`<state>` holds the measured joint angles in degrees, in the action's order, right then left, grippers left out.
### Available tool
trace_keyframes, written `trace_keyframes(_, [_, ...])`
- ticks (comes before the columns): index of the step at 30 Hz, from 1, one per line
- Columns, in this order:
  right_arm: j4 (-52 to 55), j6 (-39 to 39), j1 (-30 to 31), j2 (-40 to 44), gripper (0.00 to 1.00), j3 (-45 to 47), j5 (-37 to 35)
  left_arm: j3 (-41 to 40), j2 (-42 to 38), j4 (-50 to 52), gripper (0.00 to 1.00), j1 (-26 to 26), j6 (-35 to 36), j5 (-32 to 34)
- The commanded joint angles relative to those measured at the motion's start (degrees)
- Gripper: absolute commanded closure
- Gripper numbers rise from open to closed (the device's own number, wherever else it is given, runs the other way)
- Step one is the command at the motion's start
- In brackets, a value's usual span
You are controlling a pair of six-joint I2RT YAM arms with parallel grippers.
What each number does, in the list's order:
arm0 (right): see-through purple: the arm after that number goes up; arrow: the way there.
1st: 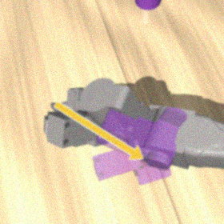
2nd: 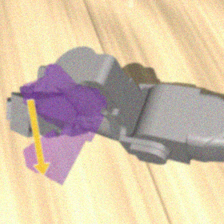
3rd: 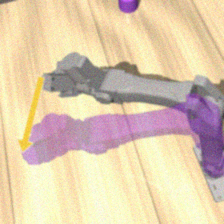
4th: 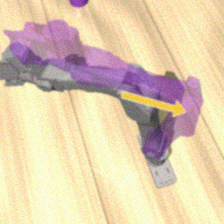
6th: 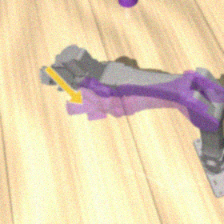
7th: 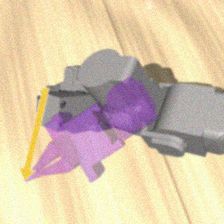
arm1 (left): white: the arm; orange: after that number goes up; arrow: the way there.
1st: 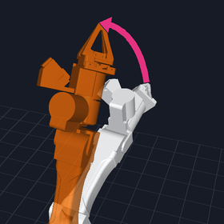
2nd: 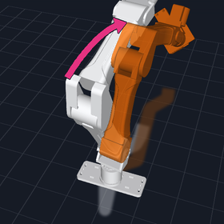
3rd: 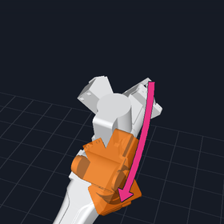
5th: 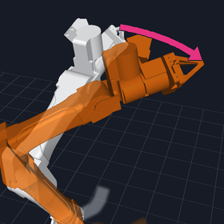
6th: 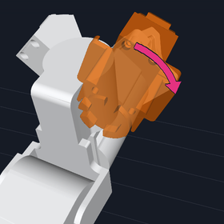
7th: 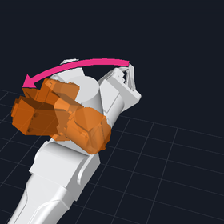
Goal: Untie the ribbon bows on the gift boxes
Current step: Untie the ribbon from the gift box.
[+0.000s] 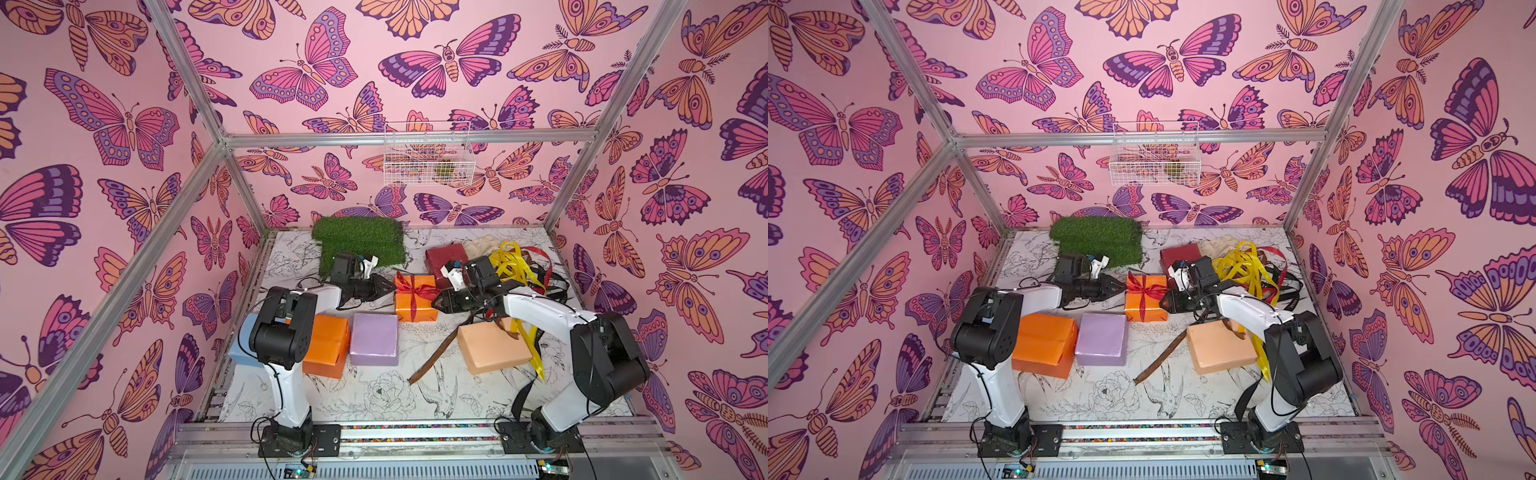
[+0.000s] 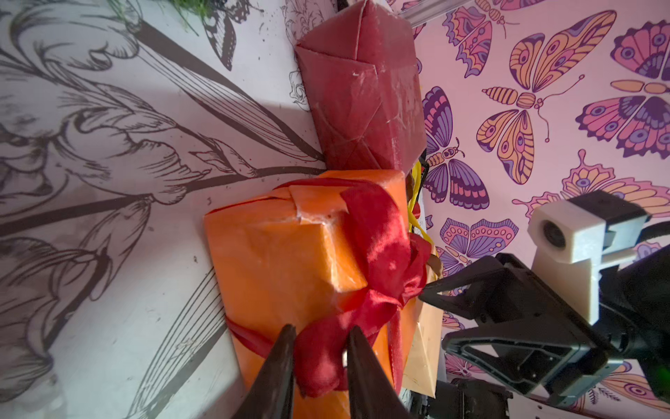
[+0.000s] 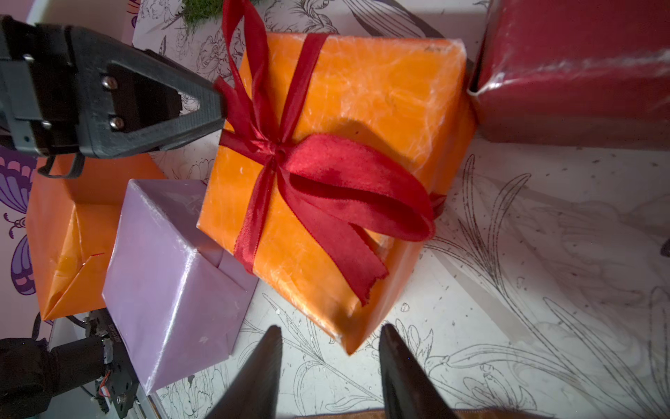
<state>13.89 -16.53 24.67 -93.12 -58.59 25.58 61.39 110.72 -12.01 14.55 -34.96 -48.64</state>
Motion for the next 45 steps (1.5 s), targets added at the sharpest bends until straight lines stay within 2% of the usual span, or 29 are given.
trace_keyframes(1, [-0.2,-0.6,0.8,-0.9,0.54,0.0,-2.6,-1.0,-1.4,-1.2,0.78,-0.5,-0.1,-1.3])
trace_keyframes(5, [0.9,-0.3,2.1,-2.1,0.5,-1.7,-4.8,-0.3,-1.1,-1.2,0.99,-0.6,-0.4,-1.5])
trace_keyframes(6, [1.1,-0.1,2.5,-2.3,0.5,-1.9,-5.5,-0.2,-1.0,-1.3,1.0,-0.5,-0.5,-1.4])
trace_keyframes(17, [-0.5,-1.6,4.6,-4.0,0.49,-2.1,-8.7,0.9,-5.7,-0.9,1.0,-0.5,-1.1,-0.6])
trace_keyframes(28, [-2.9,-2.9,4.6,-6.0,0.5,-2.6,-8.6,6.8,-12.6,5.9,1.0,-0.5,0.2,2.0])
trace_keyframes(39, [-4.2,-3.5,4.7,-7.1,0.49,-4.3,-8.4,13.0,-15.6,11.6,1.0,-0.5,0.7,2.1])
trace_keyframes(42, [-3.6,-2.7,4.7,-6.6,0.5,-4.0,-8.9,14.8,-17.7,14.1,1.0,-0.3,1.7,4.2])
trace_keyframes(45, [-3.4,-2.4,4.6,-6.3,0.5,-3.6,-9.1,17.3,-21.0,20.7,1.0,0.4,6.3,10.5])
